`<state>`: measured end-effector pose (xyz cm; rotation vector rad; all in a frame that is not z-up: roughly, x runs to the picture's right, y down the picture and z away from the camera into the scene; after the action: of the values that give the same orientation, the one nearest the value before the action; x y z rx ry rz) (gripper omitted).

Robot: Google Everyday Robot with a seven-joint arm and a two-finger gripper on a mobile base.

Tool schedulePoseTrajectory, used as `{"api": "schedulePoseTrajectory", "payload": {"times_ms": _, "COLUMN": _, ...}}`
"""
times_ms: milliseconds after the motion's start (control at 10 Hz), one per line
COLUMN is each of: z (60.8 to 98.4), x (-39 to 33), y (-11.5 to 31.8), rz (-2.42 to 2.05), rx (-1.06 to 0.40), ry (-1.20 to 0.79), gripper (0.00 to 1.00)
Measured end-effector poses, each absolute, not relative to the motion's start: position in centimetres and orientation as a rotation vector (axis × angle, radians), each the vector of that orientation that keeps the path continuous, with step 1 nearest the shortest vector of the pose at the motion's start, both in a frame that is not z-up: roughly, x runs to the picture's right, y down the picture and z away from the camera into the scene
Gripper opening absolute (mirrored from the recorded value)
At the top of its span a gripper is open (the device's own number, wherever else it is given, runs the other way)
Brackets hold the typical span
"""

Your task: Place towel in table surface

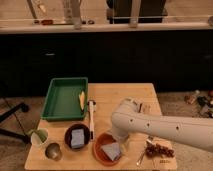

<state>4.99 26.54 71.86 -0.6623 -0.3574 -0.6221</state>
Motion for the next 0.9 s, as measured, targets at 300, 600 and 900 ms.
{"api": "schedulePoseTrajectory", "payload": {"times_ms": 300, "z": 71.7, "x": 4.2, "y": 27.0, "rz": -0.669, "rx": -0.656, "ry": -0.382, "gripper": 0.56}}
{"api": "schedulePoseTrajectory", "payload": {"times_ms": 600, "z": 71.6, "x": 4.0, "y": 27.4, "rz": -0.685, "rx": -0.661, "ry": -0.390, "gripper": 0.48}}
{"api": "schedulePoseTrajectory", "payload": {"times_ms": 900, "z": 71.8, "x": 3.5, "y": 28.1, "rz": -0.703, "rx": -0.683, "ry": -0.406, "gripper": 0.54}}
